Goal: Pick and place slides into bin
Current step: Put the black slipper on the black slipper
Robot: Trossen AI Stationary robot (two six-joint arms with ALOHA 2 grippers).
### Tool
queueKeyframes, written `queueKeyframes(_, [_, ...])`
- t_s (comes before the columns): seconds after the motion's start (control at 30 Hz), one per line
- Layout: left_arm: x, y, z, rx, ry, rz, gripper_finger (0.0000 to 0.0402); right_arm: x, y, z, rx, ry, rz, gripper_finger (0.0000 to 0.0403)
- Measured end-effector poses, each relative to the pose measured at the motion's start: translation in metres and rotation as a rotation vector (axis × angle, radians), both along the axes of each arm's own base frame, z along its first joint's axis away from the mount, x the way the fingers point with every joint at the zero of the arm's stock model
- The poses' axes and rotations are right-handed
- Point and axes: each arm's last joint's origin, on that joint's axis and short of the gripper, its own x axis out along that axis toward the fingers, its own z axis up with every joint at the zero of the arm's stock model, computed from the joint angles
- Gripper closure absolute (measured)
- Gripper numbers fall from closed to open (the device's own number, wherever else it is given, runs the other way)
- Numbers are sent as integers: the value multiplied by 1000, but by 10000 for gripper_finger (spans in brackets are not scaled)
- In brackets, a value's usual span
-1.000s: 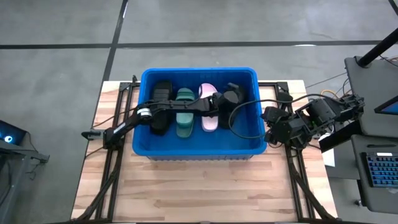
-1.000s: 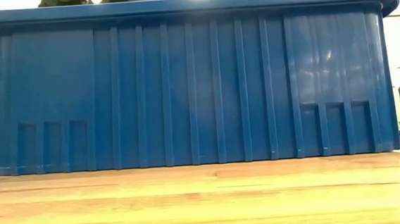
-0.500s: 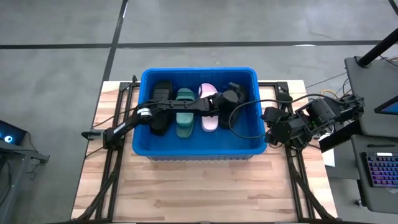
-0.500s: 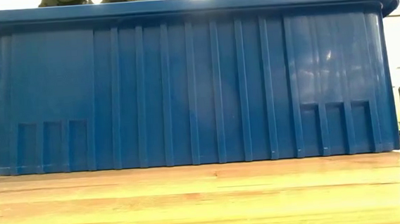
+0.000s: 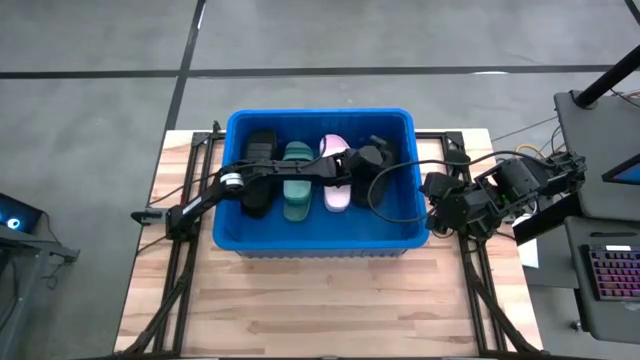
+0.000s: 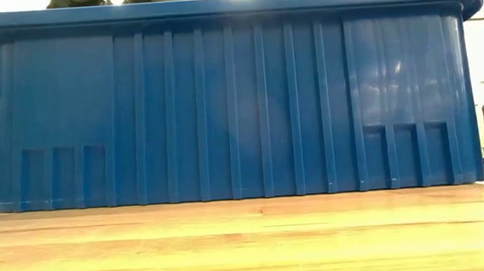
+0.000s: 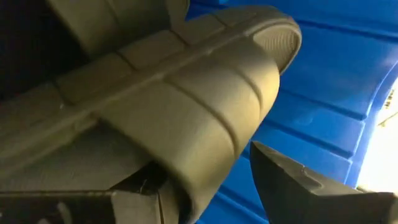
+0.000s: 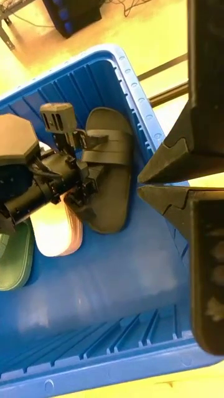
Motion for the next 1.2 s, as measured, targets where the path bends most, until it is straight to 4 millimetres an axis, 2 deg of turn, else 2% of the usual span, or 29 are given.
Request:
queueKeyframes(0.2, [-3,2,6,39,5,81,242,0,0,0,11,5,5,394])
queueKeyframes(0.47, [-6,2,15,72,7,87,242,0,0,0,11,5,5,394])
queueKeyframes(0.8, [-11,5,8,54,107,57,242,0,0,0,14,7,7,394])
queueKeyframes(1.2, [-11,7,8,69,127,21,242,0,1,-1,31,16,17,394])
